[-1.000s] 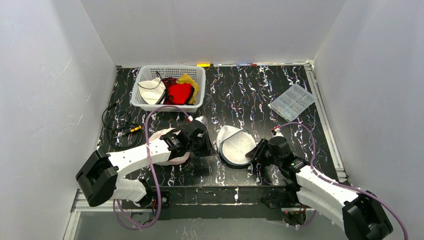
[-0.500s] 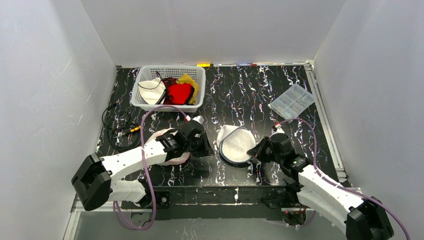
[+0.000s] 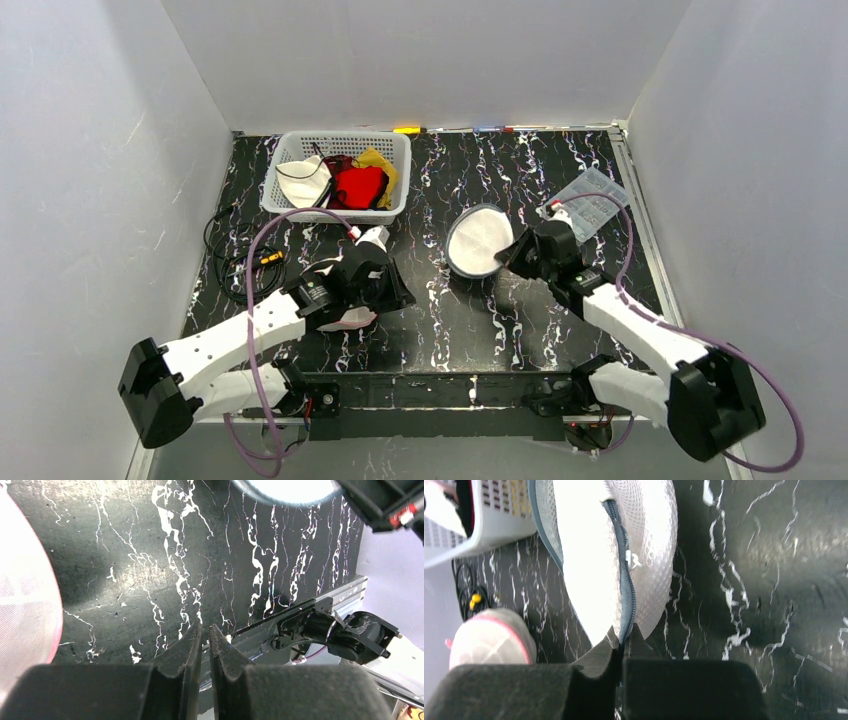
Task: Unzip the laundry bag and remove the bra
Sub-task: Move the laundry bag to the center of the board.
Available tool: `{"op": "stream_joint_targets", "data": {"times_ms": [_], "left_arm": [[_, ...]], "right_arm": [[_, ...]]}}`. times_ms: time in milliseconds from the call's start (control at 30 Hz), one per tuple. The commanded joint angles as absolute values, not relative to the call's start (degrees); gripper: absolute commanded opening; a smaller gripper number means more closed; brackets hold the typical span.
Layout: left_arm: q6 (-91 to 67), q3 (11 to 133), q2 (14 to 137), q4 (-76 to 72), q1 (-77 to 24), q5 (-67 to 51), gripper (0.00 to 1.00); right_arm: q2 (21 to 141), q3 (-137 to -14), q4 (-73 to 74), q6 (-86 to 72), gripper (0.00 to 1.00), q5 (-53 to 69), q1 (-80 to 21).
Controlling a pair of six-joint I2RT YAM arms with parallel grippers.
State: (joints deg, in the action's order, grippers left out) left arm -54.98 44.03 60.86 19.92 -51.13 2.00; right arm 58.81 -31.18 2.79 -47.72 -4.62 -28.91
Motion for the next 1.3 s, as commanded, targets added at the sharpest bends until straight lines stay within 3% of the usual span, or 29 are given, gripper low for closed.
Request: {"op": "stream_joint_targets", "data": {"times_ms": [0, 567, 967, 1167, 1267], "left_arm": [[-53.9, 44.8, 57.0, 24.2, -51.1, 5.5, 0.10], [-53.3, 42.7, 47.6, 30.6, -51.1, 11.4, 0.11], [-53.2, 41.7, 47.4, 31.9, -51.0, 12.6, 0.11], [-52.8, 41.9, 46.8, 32.5, -51.1, 12.5, 0.11], [-52.5, 41.4, 46.8, 32.9, -51.0, 13.0, 0.12]], "right_arm": [[66.3, -38.0, -6.0, -48.5, 0.01, -6.8, -25.4], [102.6, -61.3, -17.0, -47.6, 0.01, -6.4, -14.8], [114.1, -69.0, -15.3, -48.0, 0.02, -4.1, -14.8], [114.3, -68.0, -15.2, -48.3, 0.30, -3.7, -14.8], [112.9, -66.9, -15.1, -47.9, 0.50, -3.6, -14.8]]}}
